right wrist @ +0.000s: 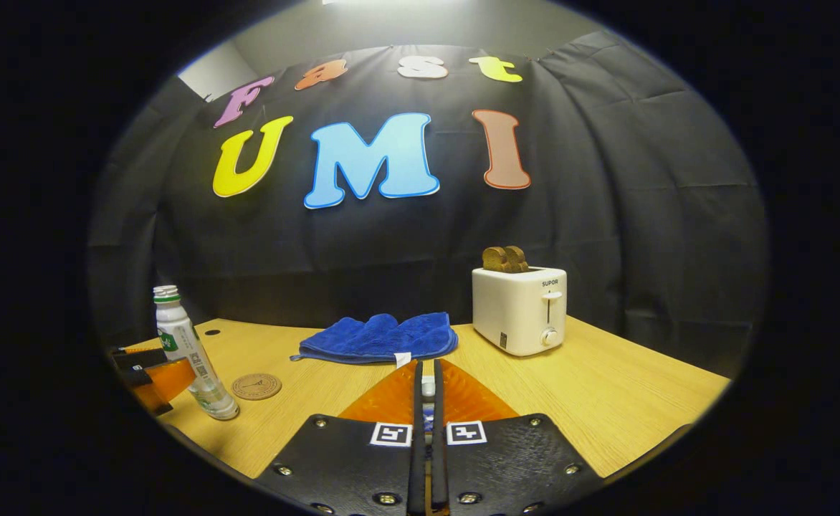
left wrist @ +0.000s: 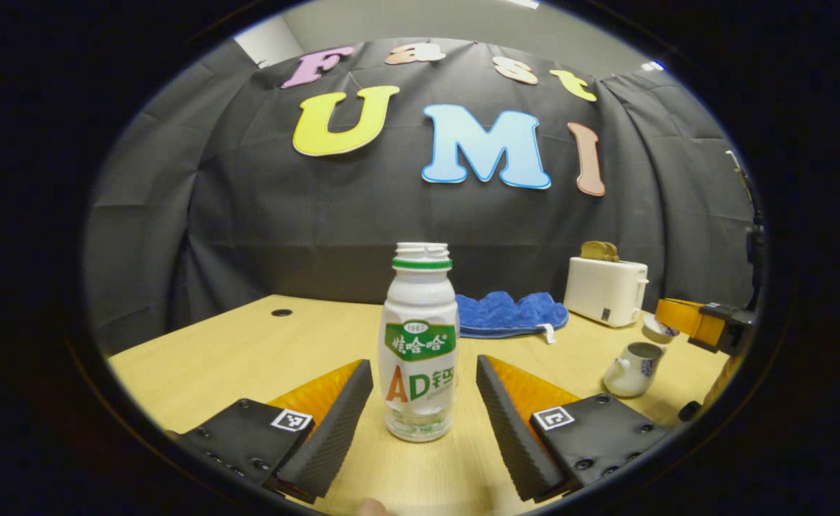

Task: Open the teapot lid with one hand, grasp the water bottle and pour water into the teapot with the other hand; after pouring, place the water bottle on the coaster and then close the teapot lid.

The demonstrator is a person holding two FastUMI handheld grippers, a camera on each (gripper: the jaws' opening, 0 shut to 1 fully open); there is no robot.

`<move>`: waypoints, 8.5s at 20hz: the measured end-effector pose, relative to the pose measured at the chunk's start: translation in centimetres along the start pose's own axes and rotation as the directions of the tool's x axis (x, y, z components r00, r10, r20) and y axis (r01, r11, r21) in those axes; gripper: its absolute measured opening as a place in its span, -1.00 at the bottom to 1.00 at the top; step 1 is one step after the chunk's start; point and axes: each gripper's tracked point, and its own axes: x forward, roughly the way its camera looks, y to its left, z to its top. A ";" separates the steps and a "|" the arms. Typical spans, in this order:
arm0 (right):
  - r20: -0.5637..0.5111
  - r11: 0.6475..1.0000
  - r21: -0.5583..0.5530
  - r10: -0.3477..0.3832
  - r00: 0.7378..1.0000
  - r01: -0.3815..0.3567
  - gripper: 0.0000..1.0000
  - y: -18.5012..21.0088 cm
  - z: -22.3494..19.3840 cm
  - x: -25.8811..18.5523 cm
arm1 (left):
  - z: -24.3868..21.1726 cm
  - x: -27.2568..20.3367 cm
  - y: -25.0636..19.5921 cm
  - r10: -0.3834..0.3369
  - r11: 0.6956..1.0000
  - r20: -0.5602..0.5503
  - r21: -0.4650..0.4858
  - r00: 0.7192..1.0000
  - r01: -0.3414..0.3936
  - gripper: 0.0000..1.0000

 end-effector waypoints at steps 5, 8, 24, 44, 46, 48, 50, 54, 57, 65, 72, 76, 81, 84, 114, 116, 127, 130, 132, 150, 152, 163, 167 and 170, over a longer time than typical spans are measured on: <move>0.003 1.000 0.004 0.002 1.000 -0.002 -0.94 -0.1 -0.1 0.0 | -0.6 2.4 -0.1 -0.012 1.000 -0.021 0.023 1.000 0.012 0.97; 0.005 1.000 0.011 -0.001 1.000 0.001 -0.93 -0.3 0.0 -0.1 | -0.9 3.2 -0.2 -0.017 0.999 -0.034 0.029 0.999 0.018 0.97; 0.042 0.995 0.053 -0.084 0.996 0.081 -0.94 -3.0 0.8 -0.4 | -1.3 4.5 -0.1 -0.015 0.998 -0.050 0.052 0.999 0.017 0.54; 0.066 0.982 0.140 -0.139 0.988 0.129 -0.94 -6.3 1.8 -2.2 | 2.2 4.5 -4.2 0.023 0.820 0.027 0.572 0.999 -0.034 0.60; 0.061 0.979 0.151 -0.149 0.987 0.139 -0.94 -7.1 1.4 -2.7 | 2.6 4.6 -5.3 0.014 0.783 0.032 0.622 0.999 -0.031 0.62; 0.059 0.975 0.159 -0.168 0.984 0.156 -0.93 -8.1 1.2 -3.1 | 2.7 4.9 -6.2 0.010 0.735 0.039 0.677 0.999 -0.034 0.51; 0.065 0.972 0.161 -0.183 0.981 0.171 -0.93 -8.9 1.2 -3.6 | 3.0 5.1 -7.2 0.005 0.675 0.045 0.737 0.999 -0.036 0.43; 0.076 0.967 0.165 -0.207 0.975 0.193 -0.93 -10.3 1.1 -4.4 | 3.0 6.1 -9.5 -0.021 0.554 0.047 0.832 0.999 -0.027 0.43; 0.082 0.964 0.178 -0.216 0.973 0.199 -0.94 -10.9 1.1 -4.9 | 2.8 6.5 -11.2 -0.042 0.475 0.041 0.880 0.998 -0.016 0.53; 0.084 0.959 0.214 -0.209 0.974 0.187 -0.94 -11.1 1.1 -5.4 | 2.8 6.5 -14.7 -0.086 0.296 0.058 0.955 0.995 -0.030 0.57; 0.093 0.957 0.226 -0.210 0.973 0.185 -0.94 -11.2 1.1 -5.5 | 3.1 7.0 -16.9 -0.115 0.149 0.074 0.987 0.991 -0.057 0.62; 0.093 0.956 0.228 -0.210 0.973 0.184 -0.94 -11.2 1.1 -5.5 | 3.3 7.1 -17.8 -0.129 0.064 0.092 0.994 0.987 -0.084 0.62; 0.098 0.959 0.215 -0.208 0.973 0.184 -0.94 -11.2 1.3 -5.7 | 3.4 6.7 -18.7 -0.153 -0.009 0.121 0.992 0.981 -0.124 0.62; 0.094 0.960 0.213 -0.206 0.974 0.183 -0.93 -11.2 1.1 -5.6 | 3.5 6.5 -18.9 -0.160 -0.045 0.131 0.989 0.978 -0.140 0.62; 0.085 0.961 0.210 -0.199 0.976 0.178 -0.94 -11.1 1.1 -5.6 | 4.8 6.0 -20.0 -0.228 -0.210 0.167 0.954 0.959 -0.216 0.53; 0.084 0.961 0.211 -0.198 0.977 0.177 -0.94 -11.1 1.1 -5.6 | 4.9 6.1 -19.9 -0.227 -0.216 0.167 0.952 0.960 -0.216 0.53; 0.084 0.960 0.215 -0.199 0.976 0.177 -0.94 -11.1 1.1 -5.6 | 5.3 6.2 -19.9 -0.242 -0.258 0.174 0.937 0.954 -0.237 0.62; 0.085 0.961 0.214 -0.199 0.976 0.177 -0.93 -11.1 1.1 -5.6 | 5.4 6.4 -19.9 -0.246 -0.271 0.179 0.931 0.953 -0.245 0.62; 0.085 0.960 0.215 -0.200 0.976 0.178 -0.93 -11.1 1.1 -5.6 | 5.7 6.4 -20.0 -0.249 -0.280 0.184 0.926 0.951 -0.252 0.62; 0.087 0.958 0.223 -0.202 0.975 0.179 -0.93 -11.1 1.1 -5.6 | 6.6 6.1 -20.8 -0.312 -0.416 0.188 0.855 0.932 -0.311 0.62; 0.088 0.958 0.224 -0.202 0.976 0.178 -0.94 -11.1 1.1 -5.7 | 6.5 6.0 -20.9 -0.321 -0.428 0.186 0.846 0.929 -0.317 0.53; 0.088 0.957 0.232 -0.198 0.976 0.174 -0.94 -11.1 1.2 -5.7 | 6.1 4.9 -22.1 -0.370 -0.505 0.181 0.784 0.911 -0.360 0.45; 0.088 0.956 0.238 -0.200 0.976 0.174 -0.94 -11.1 1.2 -5.8 | 6.0 4.7 -22.4 -0.388 -0.521 0.185 0.764 0.903 -0.380 0.53; 0.088 0.955 0.238 -0.202 0.975 0.176 -0.93 -11.2 1.2 -5.8 | 6.2 4.5 -22.9 -0.404 -0.532 0.191 0.747 0.895 -0.399 0.53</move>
